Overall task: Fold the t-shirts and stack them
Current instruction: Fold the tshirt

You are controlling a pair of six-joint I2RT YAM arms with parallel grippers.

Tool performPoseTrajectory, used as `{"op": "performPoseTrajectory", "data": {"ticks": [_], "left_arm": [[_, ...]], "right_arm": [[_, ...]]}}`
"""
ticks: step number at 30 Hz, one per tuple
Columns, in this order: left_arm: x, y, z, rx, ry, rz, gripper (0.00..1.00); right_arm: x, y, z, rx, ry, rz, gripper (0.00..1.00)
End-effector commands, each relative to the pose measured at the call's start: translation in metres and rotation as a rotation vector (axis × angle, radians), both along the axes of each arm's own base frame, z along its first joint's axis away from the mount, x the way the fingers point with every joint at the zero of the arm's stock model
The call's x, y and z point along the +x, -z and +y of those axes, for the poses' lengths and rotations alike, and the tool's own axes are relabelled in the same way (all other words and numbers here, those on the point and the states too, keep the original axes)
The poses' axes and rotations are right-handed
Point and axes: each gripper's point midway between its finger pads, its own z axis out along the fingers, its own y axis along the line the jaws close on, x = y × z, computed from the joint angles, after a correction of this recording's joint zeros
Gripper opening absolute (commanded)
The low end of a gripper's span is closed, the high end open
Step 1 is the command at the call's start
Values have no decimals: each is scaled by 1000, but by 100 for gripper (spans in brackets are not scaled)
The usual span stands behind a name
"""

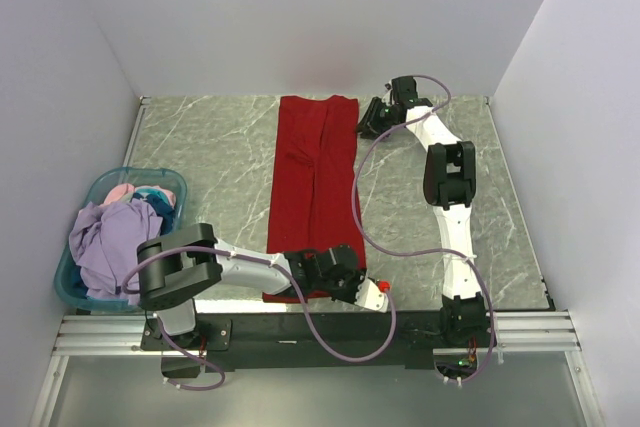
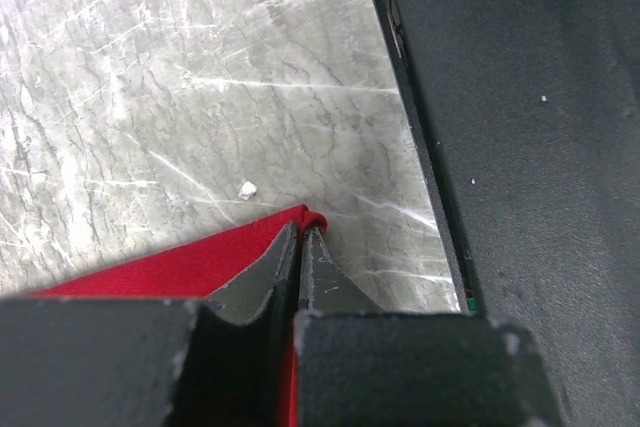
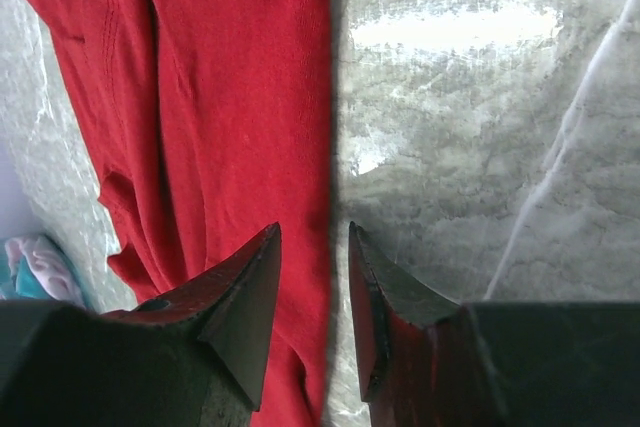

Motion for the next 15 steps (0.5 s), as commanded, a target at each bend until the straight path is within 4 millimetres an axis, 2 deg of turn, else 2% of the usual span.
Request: {"op": "performPoseTrajectory", "data": {"ticks": [1, 6, 15], "left_arm": [[-13, -18, -3, -44, 32, 38, 3], [-15, -21, 0, -46, 34, 40, 3], [-18, -27, 1, -52, 39, 52, 3]], "right_arm": [[1, 15, 7, -16, 11, 20, 40], [2, 15, 8, -28, 15, 18, 36], [3, 15, 9, -58, 9, 3, 13]]}}
